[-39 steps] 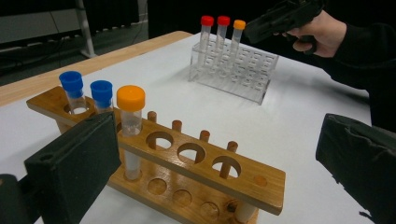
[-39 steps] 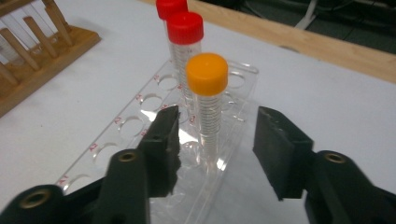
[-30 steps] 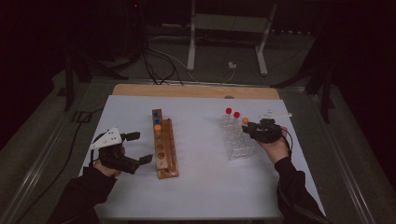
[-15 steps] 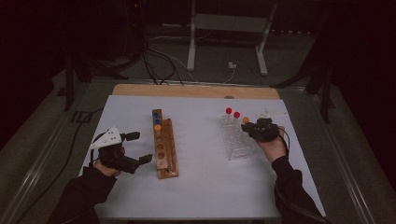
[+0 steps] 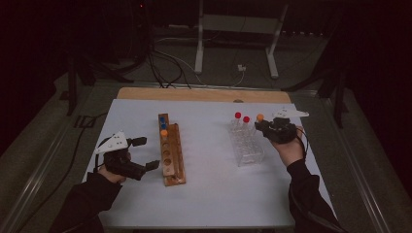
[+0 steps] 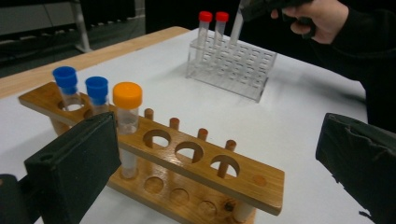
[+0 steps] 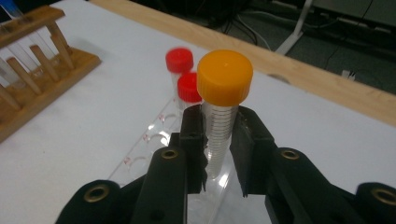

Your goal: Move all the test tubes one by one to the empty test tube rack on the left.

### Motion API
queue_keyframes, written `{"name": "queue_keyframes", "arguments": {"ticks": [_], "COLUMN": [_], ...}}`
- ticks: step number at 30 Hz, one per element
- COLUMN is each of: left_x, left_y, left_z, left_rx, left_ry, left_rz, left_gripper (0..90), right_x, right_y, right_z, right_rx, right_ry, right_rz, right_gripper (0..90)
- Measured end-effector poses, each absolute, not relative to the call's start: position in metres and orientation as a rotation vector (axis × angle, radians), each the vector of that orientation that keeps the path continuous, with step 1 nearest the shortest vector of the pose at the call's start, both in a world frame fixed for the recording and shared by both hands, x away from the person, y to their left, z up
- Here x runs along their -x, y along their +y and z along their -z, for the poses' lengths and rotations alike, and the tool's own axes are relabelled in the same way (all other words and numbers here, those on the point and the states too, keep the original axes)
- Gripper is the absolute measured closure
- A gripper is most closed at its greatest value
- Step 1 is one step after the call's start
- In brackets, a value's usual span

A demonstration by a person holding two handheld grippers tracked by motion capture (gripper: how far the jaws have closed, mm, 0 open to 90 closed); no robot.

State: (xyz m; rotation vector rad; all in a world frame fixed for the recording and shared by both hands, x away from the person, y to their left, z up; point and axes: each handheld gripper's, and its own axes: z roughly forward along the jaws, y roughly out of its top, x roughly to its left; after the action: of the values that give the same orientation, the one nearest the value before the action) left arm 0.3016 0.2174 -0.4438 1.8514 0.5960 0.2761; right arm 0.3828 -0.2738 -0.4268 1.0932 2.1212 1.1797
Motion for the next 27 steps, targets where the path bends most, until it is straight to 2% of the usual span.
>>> {"name": "queue_keyframes", "arguments": {"ticks": [12,27], "left_x": [-0.303,-0.311], "left_y": [0.207,0.183], "left_z": [0.433,0.427], "left_rx": [-1.858,-1.896], "left_ry": [0.582,0.553], "left_rz": [-0.249,-0.215], "left_gripper": [0.5,0.6], "right_x": [-0.358,-0.332], "right_y": [-0.263,-0.218], "right_z": [0.391,0.409], "right_rx": [-0.968,-0.831], "right_ry": [2.130,2.315], "right_rz": [-1.255,-1.271], "right_gripper": [75.5,75.5]}}
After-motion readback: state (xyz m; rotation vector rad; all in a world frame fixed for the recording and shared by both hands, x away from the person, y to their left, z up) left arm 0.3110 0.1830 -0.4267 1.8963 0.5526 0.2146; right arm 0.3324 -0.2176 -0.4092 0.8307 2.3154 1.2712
